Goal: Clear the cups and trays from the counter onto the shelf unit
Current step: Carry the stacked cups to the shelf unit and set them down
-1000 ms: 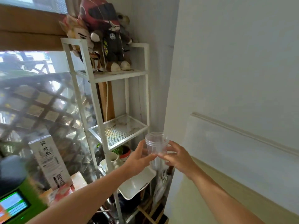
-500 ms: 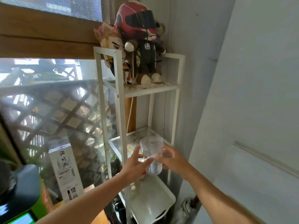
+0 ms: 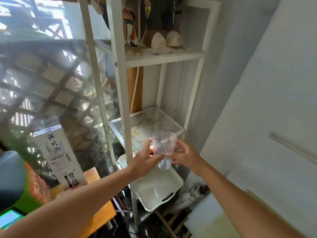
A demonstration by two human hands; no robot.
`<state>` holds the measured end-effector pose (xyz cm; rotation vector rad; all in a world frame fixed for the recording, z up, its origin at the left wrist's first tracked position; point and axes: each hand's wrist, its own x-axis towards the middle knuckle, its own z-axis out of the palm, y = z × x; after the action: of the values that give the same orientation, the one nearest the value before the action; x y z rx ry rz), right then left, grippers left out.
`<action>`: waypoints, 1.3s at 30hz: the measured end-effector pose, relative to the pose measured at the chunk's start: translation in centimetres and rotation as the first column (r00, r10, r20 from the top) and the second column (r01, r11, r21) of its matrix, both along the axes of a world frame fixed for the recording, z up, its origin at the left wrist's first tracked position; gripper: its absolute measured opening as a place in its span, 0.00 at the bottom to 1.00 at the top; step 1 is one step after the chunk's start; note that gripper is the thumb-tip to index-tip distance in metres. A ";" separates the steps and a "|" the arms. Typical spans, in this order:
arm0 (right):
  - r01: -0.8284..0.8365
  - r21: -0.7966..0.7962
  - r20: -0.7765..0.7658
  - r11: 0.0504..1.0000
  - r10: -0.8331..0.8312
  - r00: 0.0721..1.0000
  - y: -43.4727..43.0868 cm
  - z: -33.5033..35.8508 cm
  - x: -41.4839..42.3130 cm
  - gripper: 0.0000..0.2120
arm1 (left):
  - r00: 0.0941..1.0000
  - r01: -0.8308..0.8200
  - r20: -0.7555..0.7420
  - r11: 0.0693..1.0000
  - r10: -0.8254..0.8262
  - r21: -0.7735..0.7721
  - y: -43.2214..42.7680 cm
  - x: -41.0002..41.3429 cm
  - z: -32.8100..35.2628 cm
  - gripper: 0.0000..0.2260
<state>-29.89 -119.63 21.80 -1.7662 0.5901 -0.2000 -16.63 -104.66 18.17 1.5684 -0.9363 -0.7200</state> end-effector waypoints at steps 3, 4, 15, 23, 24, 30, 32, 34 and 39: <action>-0.001 0.025 -0.024 1.000 0.002 1.000 -0.9 -2.1 -0.8 0.28 | 0.999 0.031 -0.028 0.998 -0.029 0.057 -0.6 -0.2 -2.1 0.24; -0.001 0.030 -0.040 1.000 0.002 0.999 -1.2 -2.9 -1.0 0.28 | 0.998 0.042 -0.038 0.996 -0.039 0.082 -0.9 -0.1 -2.8 0.25; 0.004 -0.103 -0.256 0.995 -0.031 0.966 -4.3 -14.6 0.8 0.36 | 0.997 -0.070 0.060 0.923 0.051 0.379 -4.5 -0.3 -11.6 0.31; 0.000 -0.113 -0.415 0.994 -0.047 0.909 -3.8 -22.6 2.6 0.39 | 0.986 -0.154 0.143 0.791 0.085 0.592 -5.8 -0.6 -19.1 0.33; 0.001 -0.122 -0.424 0.993 -0.053 0.904 -3.7 -23.2 2.8 0.38 | 0.987 -0.150 0.141 0.790 0.081 0.594 -5.8 -0.6 -19.7 0.33; 0.045 -0.088 -0.459 0.995 -0.081 0.885 -3.6 -25.8 3.5 0.33 | 0.988 -0.122 0.146 0.797 0.043 0.591 -5.9 0.0 -21.8 0.34; 0.062 -0.064 -0.444 0.996 -0.084 0.892 -3.6 -26.2 3.5 0.32 | 0.988 -0.110 0.150 0.799 0.025 0.591 -5.9 0.2 -22.1 0.33; 0.070 -0.037 -0.433 0.997 -0.080 0.898 -3.6 -26.6 3.5 0.31 | 0.987 -0.104 0.158 0.802 0.012 0.589 -5.9 0.3 -22.2 0.33; 0.089 -0.002 -0.431 0.996 -0.081 0.899 -3.7 -27.5 3.5 0.32 | 0.987 -0.110 0.163 0.786 0.011 0.609 -6.2 0.3 -22.4 0.30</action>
<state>-26.38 -123.31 -5.74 -1.7772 0.9862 0.1444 -16.34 -110.84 -4.20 2.2506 -0.7874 -0.9311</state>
